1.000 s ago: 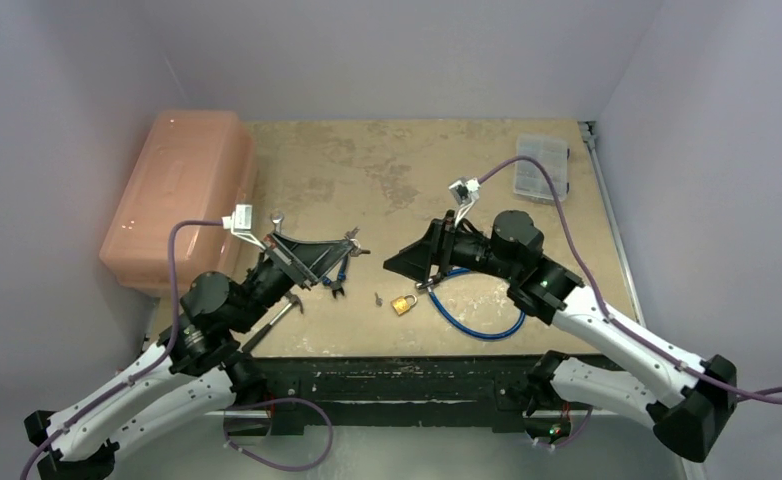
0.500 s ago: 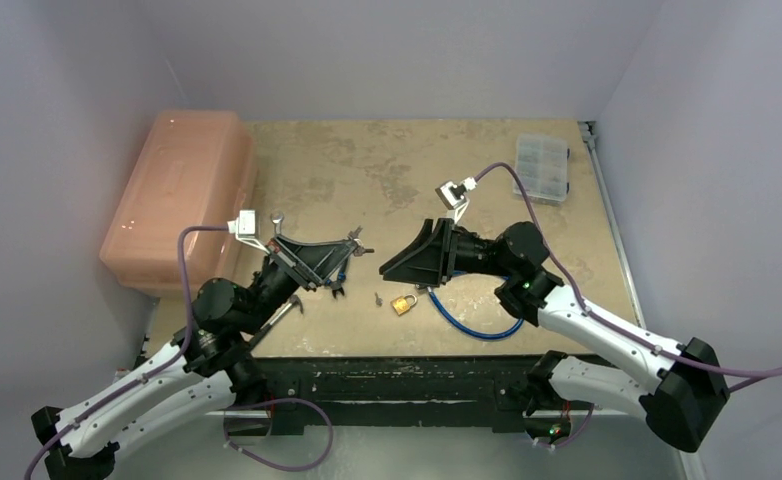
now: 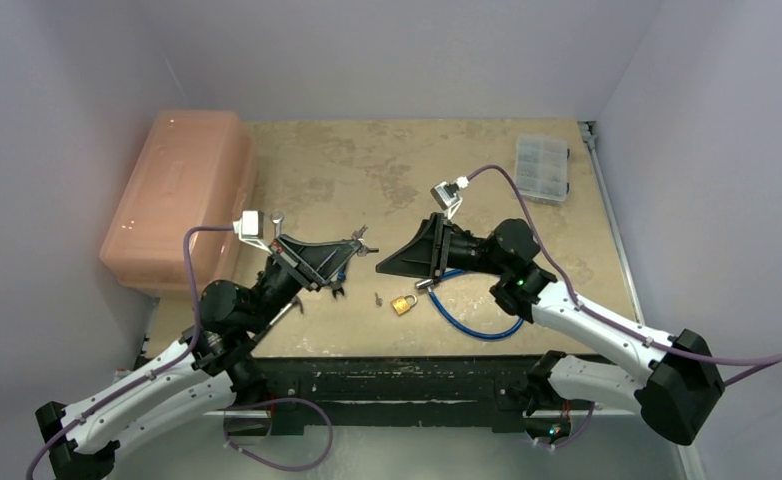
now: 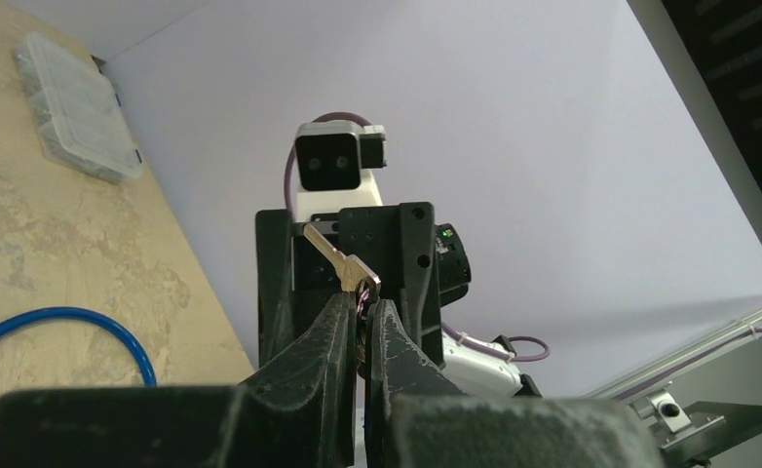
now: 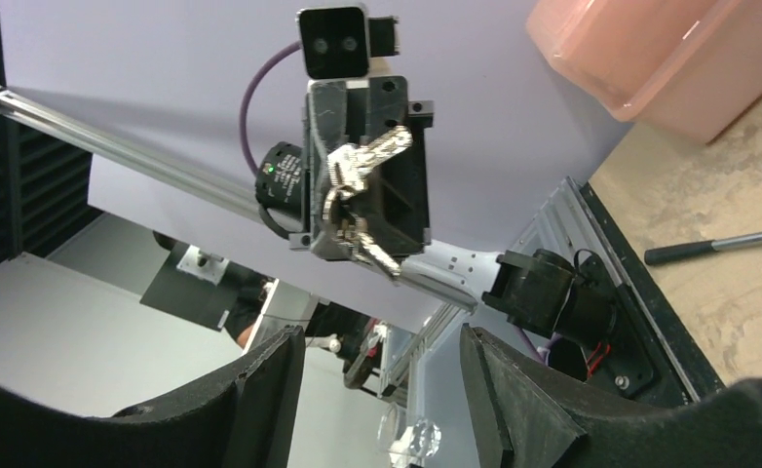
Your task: Unlock with the key
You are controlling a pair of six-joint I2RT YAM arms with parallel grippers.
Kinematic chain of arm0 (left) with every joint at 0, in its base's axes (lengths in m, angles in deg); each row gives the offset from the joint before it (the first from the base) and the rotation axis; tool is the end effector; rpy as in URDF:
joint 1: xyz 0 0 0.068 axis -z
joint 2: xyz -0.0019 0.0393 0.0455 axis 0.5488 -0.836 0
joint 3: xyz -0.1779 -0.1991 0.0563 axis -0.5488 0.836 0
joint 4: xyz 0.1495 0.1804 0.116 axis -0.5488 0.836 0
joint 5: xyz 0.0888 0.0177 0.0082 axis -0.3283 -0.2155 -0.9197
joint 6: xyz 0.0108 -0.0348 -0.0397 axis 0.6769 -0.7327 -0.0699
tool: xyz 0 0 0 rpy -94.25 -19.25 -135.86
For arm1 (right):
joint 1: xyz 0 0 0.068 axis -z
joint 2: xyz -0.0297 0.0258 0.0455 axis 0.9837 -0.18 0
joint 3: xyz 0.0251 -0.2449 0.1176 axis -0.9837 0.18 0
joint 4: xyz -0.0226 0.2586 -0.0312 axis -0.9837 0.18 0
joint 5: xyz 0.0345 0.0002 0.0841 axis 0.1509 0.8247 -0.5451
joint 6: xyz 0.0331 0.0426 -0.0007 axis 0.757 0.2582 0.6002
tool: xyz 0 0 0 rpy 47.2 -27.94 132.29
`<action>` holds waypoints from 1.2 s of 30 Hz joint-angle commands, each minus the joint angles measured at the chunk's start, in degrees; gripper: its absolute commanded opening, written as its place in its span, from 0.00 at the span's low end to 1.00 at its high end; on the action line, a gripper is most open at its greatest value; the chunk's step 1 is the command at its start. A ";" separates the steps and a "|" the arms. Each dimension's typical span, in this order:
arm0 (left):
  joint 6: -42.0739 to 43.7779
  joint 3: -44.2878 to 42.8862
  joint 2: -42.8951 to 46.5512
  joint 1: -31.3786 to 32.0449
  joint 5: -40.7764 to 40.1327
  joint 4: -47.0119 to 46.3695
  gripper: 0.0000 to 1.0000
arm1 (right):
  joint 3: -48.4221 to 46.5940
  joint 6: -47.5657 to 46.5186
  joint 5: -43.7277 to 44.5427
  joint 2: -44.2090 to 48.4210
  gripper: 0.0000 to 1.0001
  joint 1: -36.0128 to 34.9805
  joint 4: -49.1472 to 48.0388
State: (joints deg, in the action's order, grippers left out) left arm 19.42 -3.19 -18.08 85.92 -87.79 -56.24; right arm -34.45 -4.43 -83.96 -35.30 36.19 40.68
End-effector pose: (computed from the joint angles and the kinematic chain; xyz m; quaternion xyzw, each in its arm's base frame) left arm 0.0902 -0.1101 0.3358 -0.1300 0.5729 -0.6783 0.4414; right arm 0.1606 0.1833 0.3381 -0.1082 0.6212 0.7471 0.2103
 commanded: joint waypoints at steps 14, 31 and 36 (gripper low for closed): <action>-2.08 0.86 -0.87 0.00 3.04 -5.23 0.00 | -5.36 -2.15 1.46 -2.39 0.55 0.03 -0.38; -2.36 1.47 -2.32 0.03 2.84 -6.73 0.00 | -5.48 -3.76 1.88 -1.21 0.20 0.02 1.84; -2.60 2.36 -1.83 0.00 2.17 -6.46 0.00 | -5.97 -5.74 2.85 -0.62 0.08 0.02 4.65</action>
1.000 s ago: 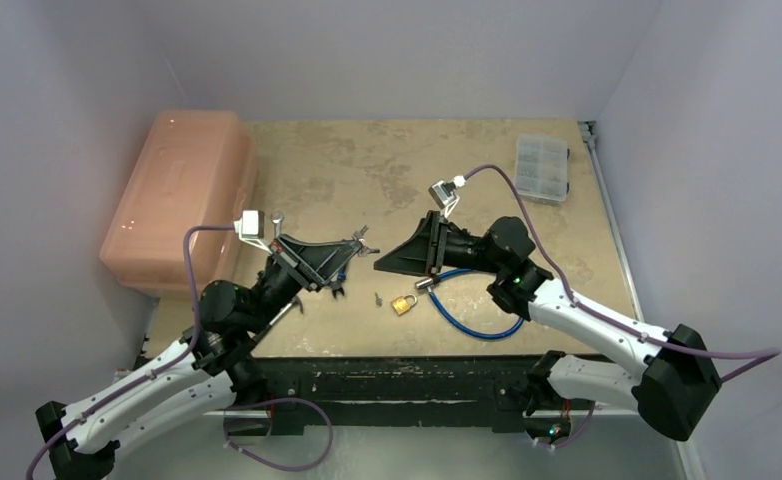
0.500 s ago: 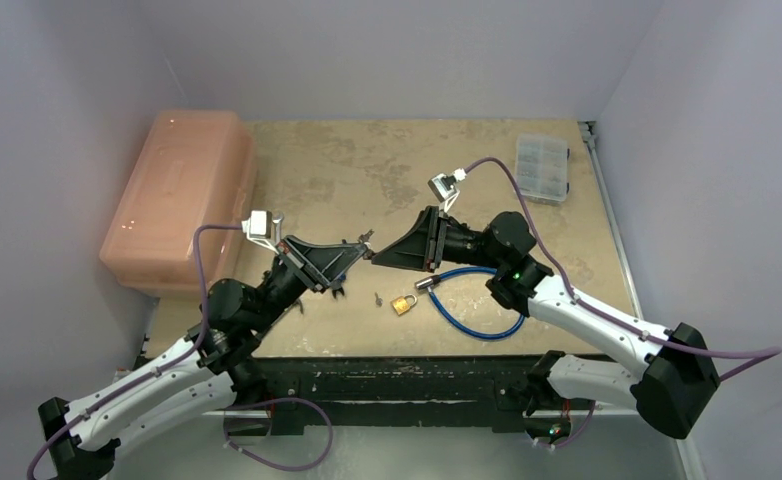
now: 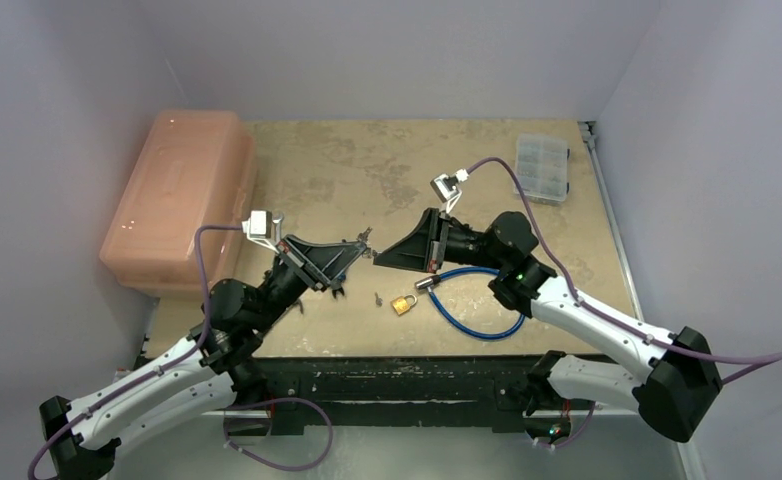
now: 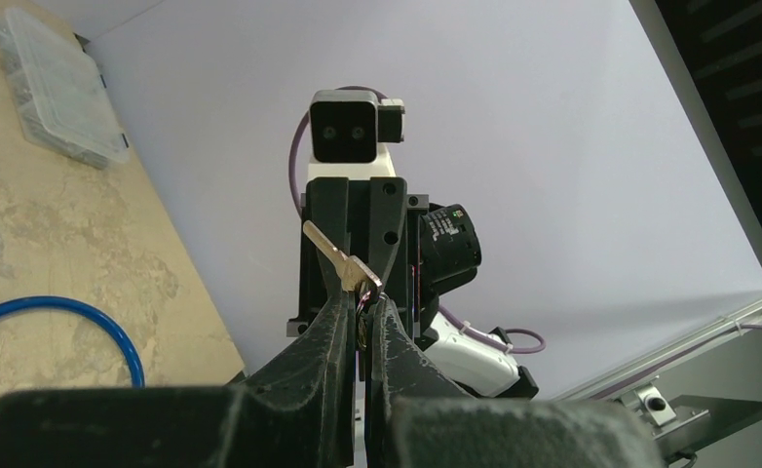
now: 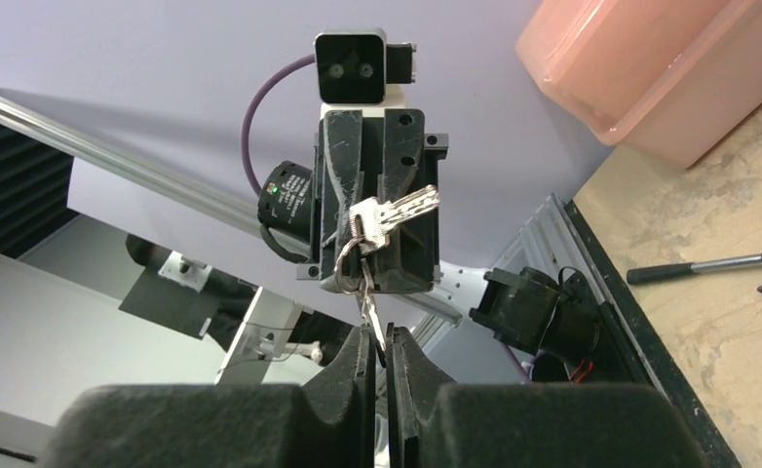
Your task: Unlock with the key
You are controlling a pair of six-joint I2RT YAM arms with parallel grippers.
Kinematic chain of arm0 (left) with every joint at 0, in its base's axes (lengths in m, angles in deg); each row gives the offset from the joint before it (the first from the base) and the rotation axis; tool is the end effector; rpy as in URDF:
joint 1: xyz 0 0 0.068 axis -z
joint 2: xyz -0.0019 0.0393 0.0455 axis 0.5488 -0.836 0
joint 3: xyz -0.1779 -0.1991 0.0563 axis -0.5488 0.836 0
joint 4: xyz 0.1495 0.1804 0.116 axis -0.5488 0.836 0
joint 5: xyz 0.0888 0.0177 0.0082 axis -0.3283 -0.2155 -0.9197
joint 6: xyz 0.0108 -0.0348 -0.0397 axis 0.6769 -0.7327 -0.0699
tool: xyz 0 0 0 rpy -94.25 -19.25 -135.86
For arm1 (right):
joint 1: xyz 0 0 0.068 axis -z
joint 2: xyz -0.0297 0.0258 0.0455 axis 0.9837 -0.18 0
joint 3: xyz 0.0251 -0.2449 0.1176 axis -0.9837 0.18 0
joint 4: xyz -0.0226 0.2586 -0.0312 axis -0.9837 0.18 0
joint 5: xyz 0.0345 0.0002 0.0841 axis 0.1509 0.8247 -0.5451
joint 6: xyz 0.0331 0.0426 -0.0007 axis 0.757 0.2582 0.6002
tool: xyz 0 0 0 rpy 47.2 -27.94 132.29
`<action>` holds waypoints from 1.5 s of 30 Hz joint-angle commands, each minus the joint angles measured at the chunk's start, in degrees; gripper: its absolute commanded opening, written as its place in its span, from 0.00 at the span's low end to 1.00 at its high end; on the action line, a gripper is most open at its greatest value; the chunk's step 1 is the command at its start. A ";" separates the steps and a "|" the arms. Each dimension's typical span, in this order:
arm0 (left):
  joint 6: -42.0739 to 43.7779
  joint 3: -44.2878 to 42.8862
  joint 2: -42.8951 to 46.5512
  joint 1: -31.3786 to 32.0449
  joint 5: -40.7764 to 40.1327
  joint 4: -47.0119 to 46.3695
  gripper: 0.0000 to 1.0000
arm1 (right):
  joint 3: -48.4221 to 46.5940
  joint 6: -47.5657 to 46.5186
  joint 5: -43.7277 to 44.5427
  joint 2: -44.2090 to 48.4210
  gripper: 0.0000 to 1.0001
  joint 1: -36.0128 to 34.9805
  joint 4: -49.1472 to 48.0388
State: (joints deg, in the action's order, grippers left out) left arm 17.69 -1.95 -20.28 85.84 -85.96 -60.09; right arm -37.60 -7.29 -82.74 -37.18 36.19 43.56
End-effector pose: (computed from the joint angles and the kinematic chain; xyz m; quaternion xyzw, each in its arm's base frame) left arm 0.0943 -0.1170 0.3304 -0.1260 0.5703 -0.6917 0.4247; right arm 0.1680 0.1895 0.3450 -0.1101 0.6279 0.7359 0.2281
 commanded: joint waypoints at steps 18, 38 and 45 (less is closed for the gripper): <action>-4.78 0.04 6.00 0.09 -13.46 28.12 0.48 | -9.12 -17.95 14.38 3.23 0.00 0.02 32.40; 14.45 -0.29 -1.45 0.09 4.52 14.91 0.76 | -22.10 -44.65 20.93 -3.11 0.00 -0.11 60.68; 17.55 1.60 -0.37 0.09 10.39 6.98 0.76 | -22.72 -47.64 11.83 -1.46 0.00 -0.14 61.58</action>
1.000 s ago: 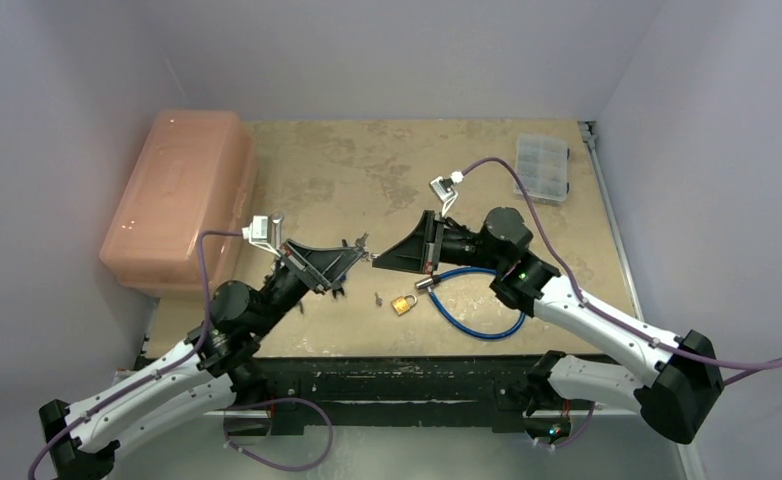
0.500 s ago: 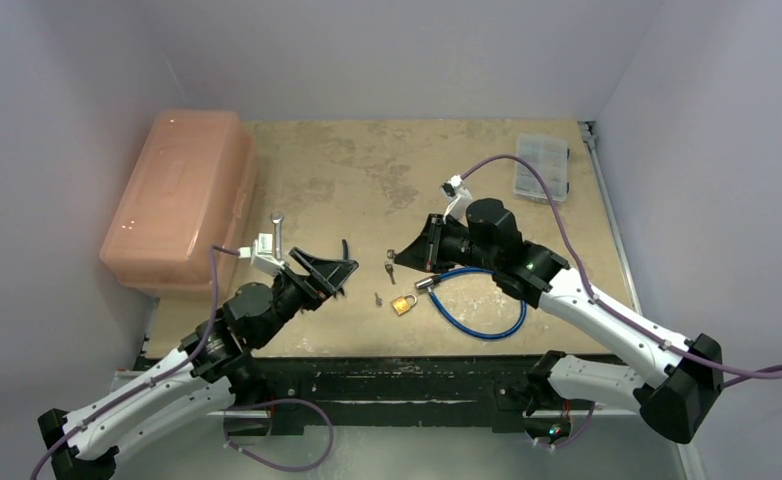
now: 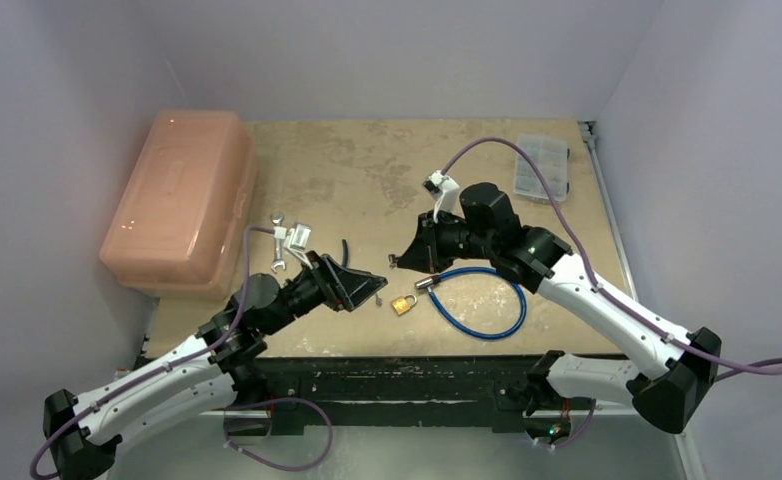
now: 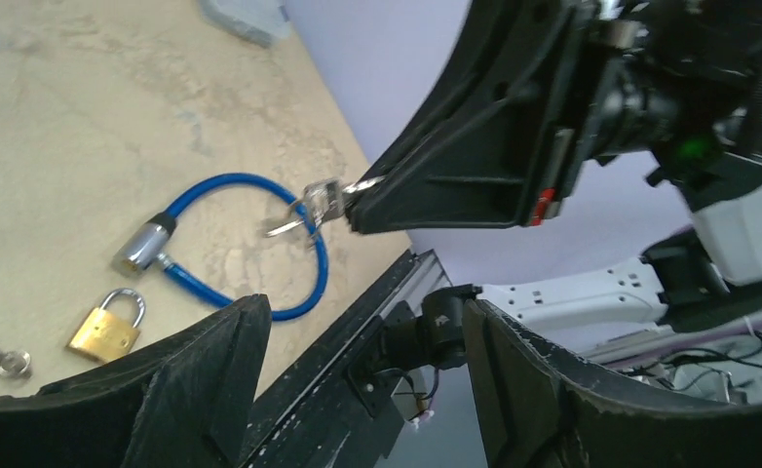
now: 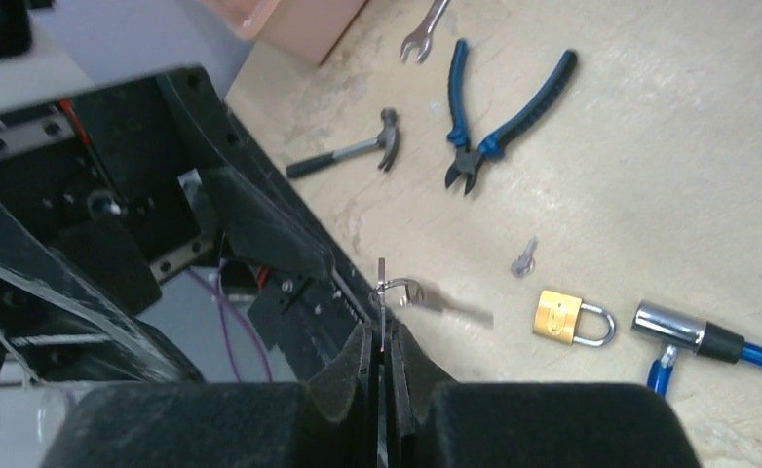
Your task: Unlock with the key
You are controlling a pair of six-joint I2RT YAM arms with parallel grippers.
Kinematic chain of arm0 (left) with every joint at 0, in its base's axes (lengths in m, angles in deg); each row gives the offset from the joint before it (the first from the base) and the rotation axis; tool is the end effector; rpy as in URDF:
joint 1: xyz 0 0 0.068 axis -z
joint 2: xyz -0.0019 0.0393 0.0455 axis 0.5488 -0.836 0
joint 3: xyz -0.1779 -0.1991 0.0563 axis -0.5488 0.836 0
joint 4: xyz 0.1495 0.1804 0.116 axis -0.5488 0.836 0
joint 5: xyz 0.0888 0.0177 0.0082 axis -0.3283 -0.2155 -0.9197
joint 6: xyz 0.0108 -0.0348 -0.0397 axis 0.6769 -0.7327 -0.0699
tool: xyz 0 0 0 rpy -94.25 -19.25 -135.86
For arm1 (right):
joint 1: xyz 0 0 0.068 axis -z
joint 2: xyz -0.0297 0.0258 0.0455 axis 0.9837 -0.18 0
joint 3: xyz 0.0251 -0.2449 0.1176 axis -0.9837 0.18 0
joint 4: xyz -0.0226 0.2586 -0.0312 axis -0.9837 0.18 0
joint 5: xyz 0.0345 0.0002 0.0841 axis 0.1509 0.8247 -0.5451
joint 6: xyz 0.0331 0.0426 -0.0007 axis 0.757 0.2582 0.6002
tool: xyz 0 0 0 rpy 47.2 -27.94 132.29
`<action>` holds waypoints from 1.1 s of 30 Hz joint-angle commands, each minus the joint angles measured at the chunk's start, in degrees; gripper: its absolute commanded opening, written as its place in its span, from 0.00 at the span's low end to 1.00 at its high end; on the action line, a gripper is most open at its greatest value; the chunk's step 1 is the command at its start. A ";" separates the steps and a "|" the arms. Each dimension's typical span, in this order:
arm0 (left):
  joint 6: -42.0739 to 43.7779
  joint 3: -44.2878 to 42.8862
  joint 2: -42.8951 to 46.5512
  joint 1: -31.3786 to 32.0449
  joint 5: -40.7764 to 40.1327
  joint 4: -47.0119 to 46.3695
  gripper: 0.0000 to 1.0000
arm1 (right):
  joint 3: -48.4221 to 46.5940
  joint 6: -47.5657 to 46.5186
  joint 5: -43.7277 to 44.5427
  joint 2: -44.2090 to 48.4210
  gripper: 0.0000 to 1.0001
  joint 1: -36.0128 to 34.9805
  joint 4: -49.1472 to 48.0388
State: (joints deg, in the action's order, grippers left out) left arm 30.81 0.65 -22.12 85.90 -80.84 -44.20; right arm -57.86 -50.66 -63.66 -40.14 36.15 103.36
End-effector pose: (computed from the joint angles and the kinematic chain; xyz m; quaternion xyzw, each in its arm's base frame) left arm 0.0995 -0.1293 0.2799 -0.0260 0.7170 -0.5606 0.4135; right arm 0.1787 0.1857 0.3506 -0.1981 0.8289 0.4116 0.3229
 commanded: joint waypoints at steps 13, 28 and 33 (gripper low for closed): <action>6.94 -1.03 -0.41 0.03 12.49 -14.46 0.64 | -4.57 -6.19 -19.39 4.43 0.00 -0.14 2.56; 5.99 -1.25 -6.21 0.03 18.52 -21.79 0.47 | -3.63 -6.79 -21.20 4.80 0.00 -0.10 2.61; 6.70 -1.43 -5.91 0.03 18.54 -20.93 0.39 | -3.71 -6.98 -21.63 4.64 0.00 -0.15 2.65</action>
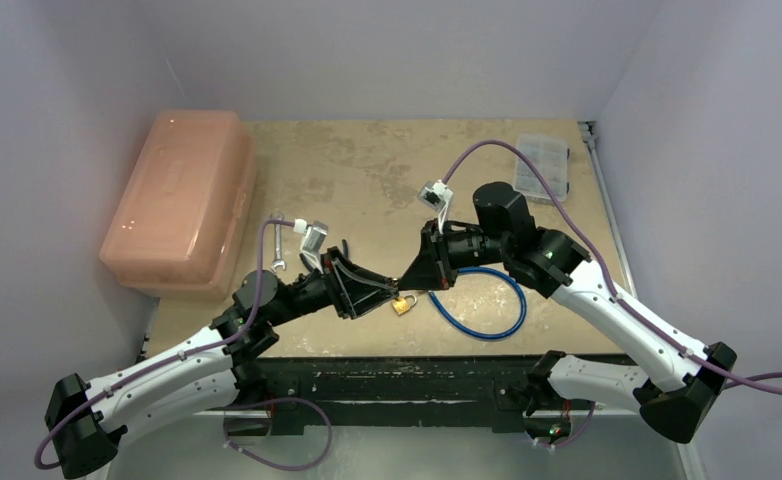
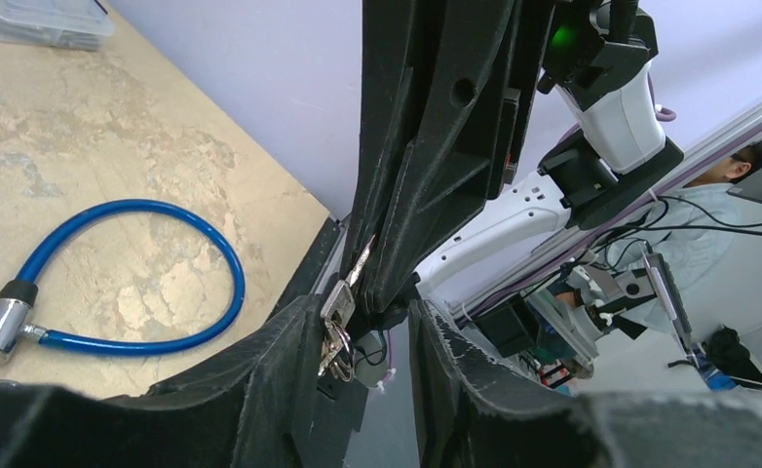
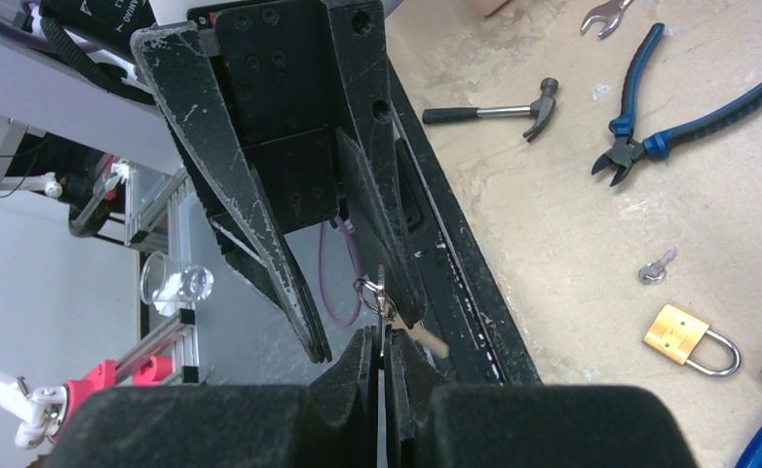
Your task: Unlock with the key
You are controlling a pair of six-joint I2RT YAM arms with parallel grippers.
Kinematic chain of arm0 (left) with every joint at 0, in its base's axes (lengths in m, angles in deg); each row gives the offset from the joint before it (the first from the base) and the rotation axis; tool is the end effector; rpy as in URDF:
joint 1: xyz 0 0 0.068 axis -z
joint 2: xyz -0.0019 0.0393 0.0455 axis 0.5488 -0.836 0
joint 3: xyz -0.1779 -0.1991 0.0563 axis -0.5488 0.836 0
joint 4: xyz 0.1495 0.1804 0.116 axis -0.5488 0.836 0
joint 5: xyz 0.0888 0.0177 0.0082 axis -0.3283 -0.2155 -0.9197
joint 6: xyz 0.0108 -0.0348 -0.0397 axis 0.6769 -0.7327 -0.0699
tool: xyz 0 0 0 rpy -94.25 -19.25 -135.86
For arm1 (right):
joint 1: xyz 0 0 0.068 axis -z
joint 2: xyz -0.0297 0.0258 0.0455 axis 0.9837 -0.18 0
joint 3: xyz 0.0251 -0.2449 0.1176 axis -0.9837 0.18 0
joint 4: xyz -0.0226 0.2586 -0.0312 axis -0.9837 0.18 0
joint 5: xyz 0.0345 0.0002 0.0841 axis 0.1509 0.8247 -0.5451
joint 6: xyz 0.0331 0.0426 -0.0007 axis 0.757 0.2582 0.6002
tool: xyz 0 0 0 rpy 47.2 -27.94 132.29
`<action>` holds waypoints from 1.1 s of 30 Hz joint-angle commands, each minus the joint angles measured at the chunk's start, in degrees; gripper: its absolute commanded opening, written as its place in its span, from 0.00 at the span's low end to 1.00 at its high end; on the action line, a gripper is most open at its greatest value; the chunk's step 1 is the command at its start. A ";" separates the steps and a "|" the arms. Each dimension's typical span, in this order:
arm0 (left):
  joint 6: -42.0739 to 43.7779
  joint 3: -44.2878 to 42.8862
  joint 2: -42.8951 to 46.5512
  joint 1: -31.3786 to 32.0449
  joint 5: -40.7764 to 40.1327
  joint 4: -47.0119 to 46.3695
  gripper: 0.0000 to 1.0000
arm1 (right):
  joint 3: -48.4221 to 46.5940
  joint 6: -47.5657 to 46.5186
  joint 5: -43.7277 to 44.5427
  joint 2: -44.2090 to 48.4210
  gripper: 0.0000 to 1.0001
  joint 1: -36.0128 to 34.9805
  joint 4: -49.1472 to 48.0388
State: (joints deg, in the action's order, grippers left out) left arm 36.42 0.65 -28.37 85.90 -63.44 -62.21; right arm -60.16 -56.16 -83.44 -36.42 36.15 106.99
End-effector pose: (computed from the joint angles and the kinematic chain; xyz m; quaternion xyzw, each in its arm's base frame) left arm 0.1003 -0.1478 0.2973 0.1226 0.6333 -0.6494 0.4027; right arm 0.1532 0.1762 0.3756 -0.3186 0.7551 0.5099 0.2614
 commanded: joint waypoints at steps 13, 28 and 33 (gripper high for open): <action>1.52 -2.12 0.49 0.03 1.30 -0.97 0.11 | -1.24 -1.96 -2.40 0.54 0.00 -0.12 -0.93; -0.41 -2.24 1.47 0.07 0.78 -1.46 0.29 | -0.19 -1.75 -3.27 0.95 0.00 -0.19 -1.59; -0.99 -2.07 1.84 0.03 -0.02 -2.02 0.35 | 0.08 -1.56 -3.42 1.30 0.00 -0.19 -1.81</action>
State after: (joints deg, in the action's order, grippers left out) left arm 36.12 0.65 -27.32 85.82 -63.29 -61.12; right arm -60.07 -57.04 -85.84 -36.42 36.12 106.95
